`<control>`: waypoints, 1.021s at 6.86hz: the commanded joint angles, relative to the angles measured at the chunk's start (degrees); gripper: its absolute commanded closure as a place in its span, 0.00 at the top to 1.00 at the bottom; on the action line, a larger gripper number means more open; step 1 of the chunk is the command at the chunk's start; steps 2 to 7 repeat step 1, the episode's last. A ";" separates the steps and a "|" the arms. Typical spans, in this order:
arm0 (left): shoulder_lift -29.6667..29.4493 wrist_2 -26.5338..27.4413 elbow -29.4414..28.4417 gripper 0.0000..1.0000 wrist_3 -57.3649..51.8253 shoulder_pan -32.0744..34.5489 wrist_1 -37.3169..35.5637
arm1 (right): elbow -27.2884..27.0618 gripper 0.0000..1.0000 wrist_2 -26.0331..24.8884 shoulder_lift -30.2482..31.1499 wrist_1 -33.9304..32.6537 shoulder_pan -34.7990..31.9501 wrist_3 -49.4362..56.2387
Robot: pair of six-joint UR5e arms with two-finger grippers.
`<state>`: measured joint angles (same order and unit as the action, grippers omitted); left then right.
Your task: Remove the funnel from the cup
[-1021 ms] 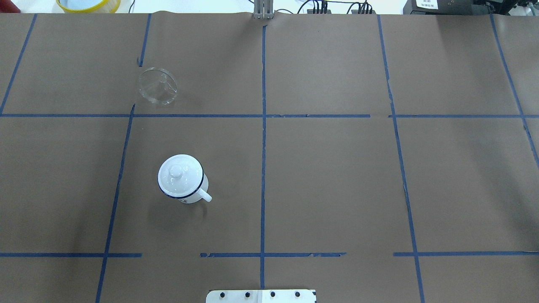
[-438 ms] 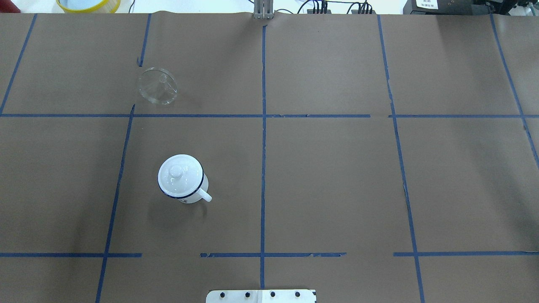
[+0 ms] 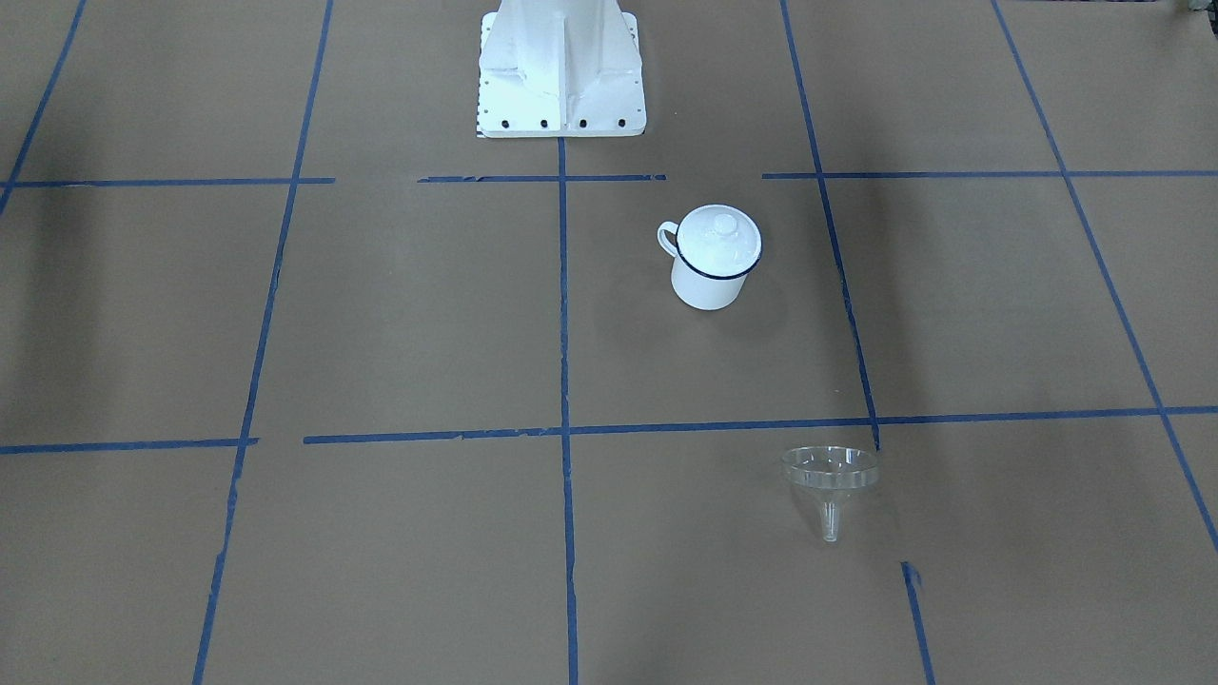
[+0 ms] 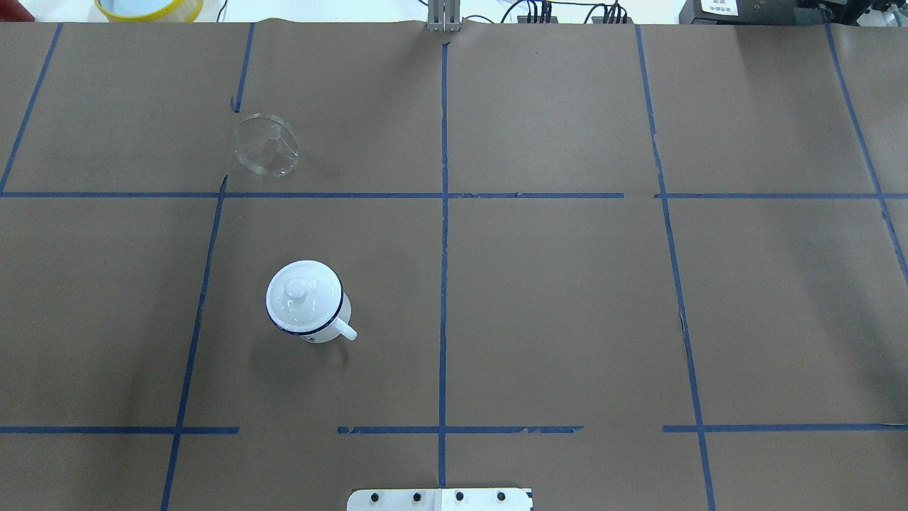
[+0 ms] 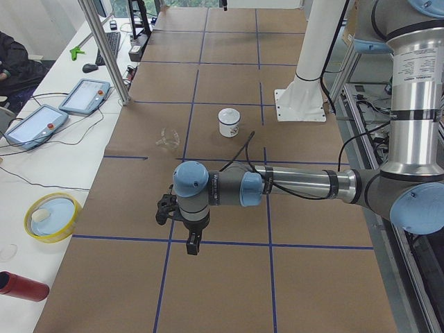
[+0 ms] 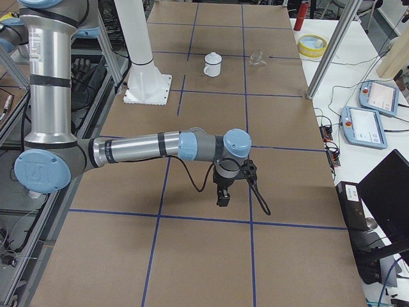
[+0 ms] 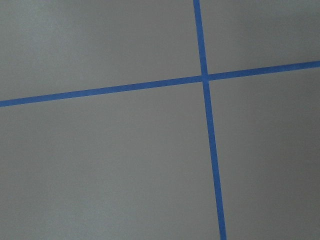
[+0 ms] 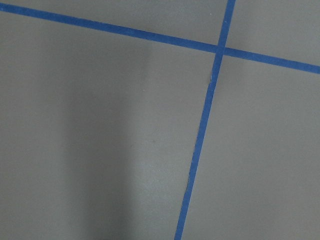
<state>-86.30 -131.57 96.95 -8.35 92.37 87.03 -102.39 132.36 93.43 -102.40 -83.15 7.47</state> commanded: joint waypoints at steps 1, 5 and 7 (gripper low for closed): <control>-0.09 0.00 -0.18 1.00 0.00 0.00 0.15 | 0.00 1.00 0.00 0.00 0.00 0.00 0.00; -0.09 0.00 -0.18 1.00 0.00 0.00 0.15 | 0.00 1.00 0.00 0.00 0.00 0.00 0.00; -0.09 0.00 -0.18 1.00 0.00 0.00 0.15 | 0.00 1.00 0.00 0.00 0.00 0.00 0.00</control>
